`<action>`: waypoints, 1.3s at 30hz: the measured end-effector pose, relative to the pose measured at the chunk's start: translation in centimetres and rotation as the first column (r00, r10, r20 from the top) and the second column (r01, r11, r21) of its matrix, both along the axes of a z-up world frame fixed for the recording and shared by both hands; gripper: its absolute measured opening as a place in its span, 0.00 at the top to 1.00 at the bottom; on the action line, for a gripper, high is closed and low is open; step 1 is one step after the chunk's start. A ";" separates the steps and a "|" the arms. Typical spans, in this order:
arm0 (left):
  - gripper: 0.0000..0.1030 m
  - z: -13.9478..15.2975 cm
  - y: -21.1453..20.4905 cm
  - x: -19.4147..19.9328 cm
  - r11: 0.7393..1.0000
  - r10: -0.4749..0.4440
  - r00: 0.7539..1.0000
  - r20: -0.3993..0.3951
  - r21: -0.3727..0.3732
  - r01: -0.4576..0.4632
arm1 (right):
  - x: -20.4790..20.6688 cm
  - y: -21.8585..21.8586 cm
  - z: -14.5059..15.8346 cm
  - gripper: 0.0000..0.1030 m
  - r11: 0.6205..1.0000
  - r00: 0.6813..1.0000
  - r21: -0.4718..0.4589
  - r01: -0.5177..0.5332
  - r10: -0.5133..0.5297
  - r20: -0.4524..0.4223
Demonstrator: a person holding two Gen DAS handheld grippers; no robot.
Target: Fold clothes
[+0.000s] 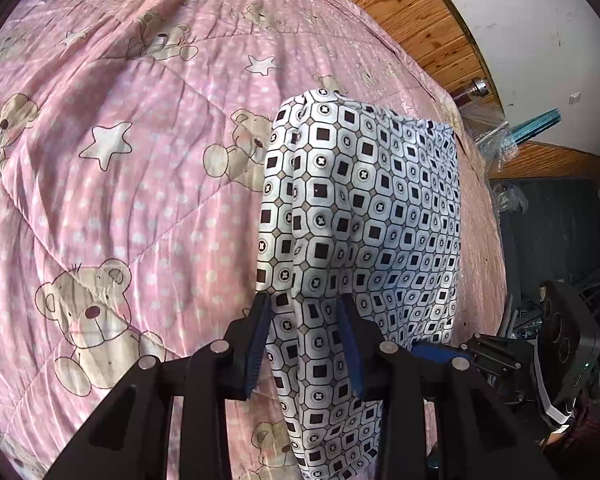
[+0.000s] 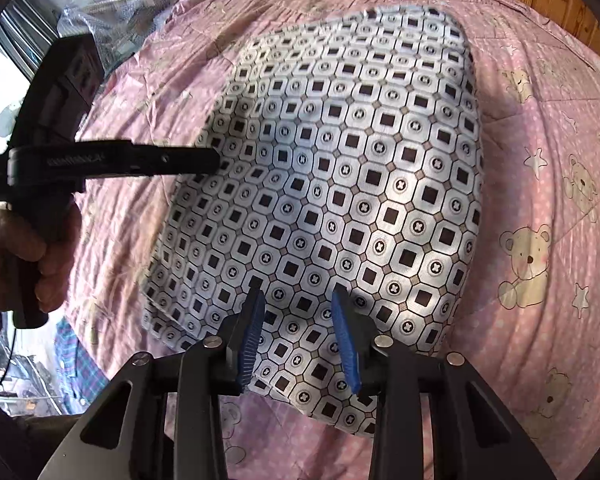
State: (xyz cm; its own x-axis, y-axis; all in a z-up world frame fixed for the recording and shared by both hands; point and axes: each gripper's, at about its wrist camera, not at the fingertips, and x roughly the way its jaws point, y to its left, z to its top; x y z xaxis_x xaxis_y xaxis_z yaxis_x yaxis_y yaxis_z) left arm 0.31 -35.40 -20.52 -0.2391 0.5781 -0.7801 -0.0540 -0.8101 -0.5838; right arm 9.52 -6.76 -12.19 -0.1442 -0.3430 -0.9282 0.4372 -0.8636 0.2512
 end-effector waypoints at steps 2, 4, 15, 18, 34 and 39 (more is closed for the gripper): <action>0.65 0.9 0.2 -0.6 0.998 -0.005 1.000 0.005 -0.065 0.005 | -0.5 1.8 0.5 0.44 0.997 0.995 -0.023 0.080 -0.081 -0.061; 0.63 2.5 -0.4 -0.9 0.993 0.045 0.998 -0.036 -0.111 -0.049 | -1.7 4.3 0.3 0.38 0.984 0.980 -0.037 0.176 -0.179 -0.085; 0.74 1.4 1.7 -2.8 0.997 0.076 0.997 0.008 0.015 -0.076 | -5.2 1.2 -6.3 0.76 0.977 0.985 -0.128 0.169 -0.164 0.049; 0.88 3.0 2.0 -2.7 0.990 0.136 0.991 0.012 0.043 -0.136 | -6.9 1.0 -3.3 0.87 0.988 0.995 -0.121 0.096 -0.094 0.021; 0.83 7.7 11.4 -13.3 0.851 0.497 0.868 -0.002 0.195 -0.487 | -33.0 -4.8 3.0 0.62 0.825 0.856 0.376 -0.421 0.499 -0.136; 0.83 3.5 10.3 -13.3 0.889 0.423 0.904 0.067 0.161 -0.428 | -32.9 2.7 2.3 0.63 0.984 0.961 0.168 -0.057 0.100 -0.259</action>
State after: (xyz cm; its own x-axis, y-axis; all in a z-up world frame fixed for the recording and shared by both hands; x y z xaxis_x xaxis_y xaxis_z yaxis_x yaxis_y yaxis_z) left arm -13.02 -25.06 -16.98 -0.4707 0.5489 -0.6908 0.2930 -0.6413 -0.7091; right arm -23.43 -4.01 -9.91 -0.3713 -0.2161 -0.9030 0.5373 -0.8432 -0.0192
